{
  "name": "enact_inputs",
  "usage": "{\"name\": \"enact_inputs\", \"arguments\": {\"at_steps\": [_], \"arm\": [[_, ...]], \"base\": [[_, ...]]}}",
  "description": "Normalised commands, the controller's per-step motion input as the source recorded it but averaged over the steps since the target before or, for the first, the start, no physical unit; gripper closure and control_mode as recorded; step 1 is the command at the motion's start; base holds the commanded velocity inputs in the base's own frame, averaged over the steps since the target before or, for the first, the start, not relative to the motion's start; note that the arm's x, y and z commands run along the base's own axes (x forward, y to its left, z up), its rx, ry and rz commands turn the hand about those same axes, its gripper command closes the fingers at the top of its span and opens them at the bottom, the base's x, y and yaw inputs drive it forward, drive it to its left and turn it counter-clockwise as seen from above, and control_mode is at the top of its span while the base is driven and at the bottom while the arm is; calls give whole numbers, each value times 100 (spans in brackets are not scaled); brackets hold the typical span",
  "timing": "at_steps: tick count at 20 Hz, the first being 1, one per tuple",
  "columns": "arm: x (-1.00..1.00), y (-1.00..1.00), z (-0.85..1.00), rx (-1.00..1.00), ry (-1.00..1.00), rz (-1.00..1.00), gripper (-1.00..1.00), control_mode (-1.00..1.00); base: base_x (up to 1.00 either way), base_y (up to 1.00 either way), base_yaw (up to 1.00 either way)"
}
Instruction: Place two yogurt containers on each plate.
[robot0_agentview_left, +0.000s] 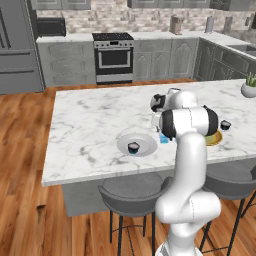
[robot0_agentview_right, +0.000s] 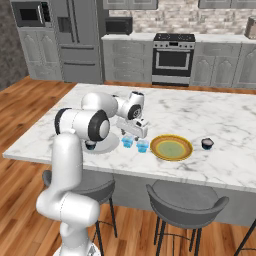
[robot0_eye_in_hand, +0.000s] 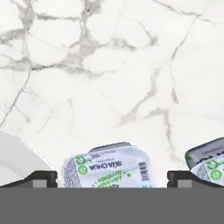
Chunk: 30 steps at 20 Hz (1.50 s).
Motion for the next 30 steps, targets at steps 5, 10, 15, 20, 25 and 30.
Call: {"name": "enact_inputs", "arguments": {"at_steps": [5, 10, 15, 20, 25, 30], "arm": [[5, 0, -15, -3, 4, 1, -100, -100], [0, 2, -7, 0, 0, 5, -100, -100], [0, 0, -4, 0, 0, 7, -100, -100], [-1, 0, -4, 0, 0, 6, -100, -100], [-2, 0, -2, 0, 0, 2, -100, -100], [0, 0, 0, 0, 0, 0, -100, -100]], "base": [[0, 0, 0], [0, 0, 0], [0, 0, 0], [0, 0, 0], [0, 0, 0], [0, 0, 0]]}}
